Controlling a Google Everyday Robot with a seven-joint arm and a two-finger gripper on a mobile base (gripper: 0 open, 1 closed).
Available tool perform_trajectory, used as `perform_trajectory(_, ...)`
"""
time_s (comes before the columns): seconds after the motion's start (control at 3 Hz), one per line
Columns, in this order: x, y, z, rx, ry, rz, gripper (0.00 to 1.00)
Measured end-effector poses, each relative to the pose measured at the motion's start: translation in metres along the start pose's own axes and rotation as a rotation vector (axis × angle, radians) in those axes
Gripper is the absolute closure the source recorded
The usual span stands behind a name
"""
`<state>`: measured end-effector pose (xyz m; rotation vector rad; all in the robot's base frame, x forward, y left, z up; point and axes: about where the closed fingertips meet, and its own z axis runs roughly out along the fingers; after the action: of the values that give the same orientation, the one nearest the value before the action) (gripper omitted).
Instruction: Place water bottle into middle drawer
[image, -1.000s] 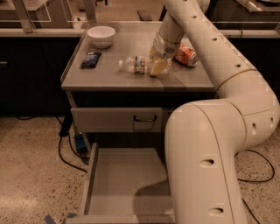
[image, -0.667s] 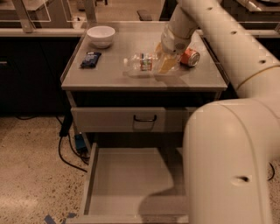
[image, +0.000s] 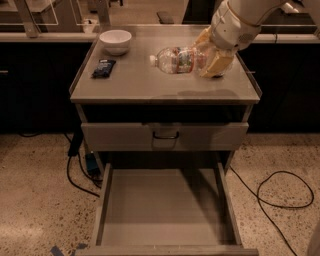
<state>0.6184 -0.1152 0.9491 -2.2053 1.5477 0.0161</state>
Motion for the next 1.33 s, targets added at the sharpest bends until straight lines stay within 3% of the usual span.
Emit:
perform_trajectory(0.67,-0.008,0.006,0.001,-0.002,-0.019,-0.027,1.00)
perform_trajectory(1.0,-0.014,0.040,0.004,-0.031,-0.061,-0.023,1.00)
perform_trajectory(1.33,0.000,0.083,0.030,-0.080,-0.122,-0.011,1.00)
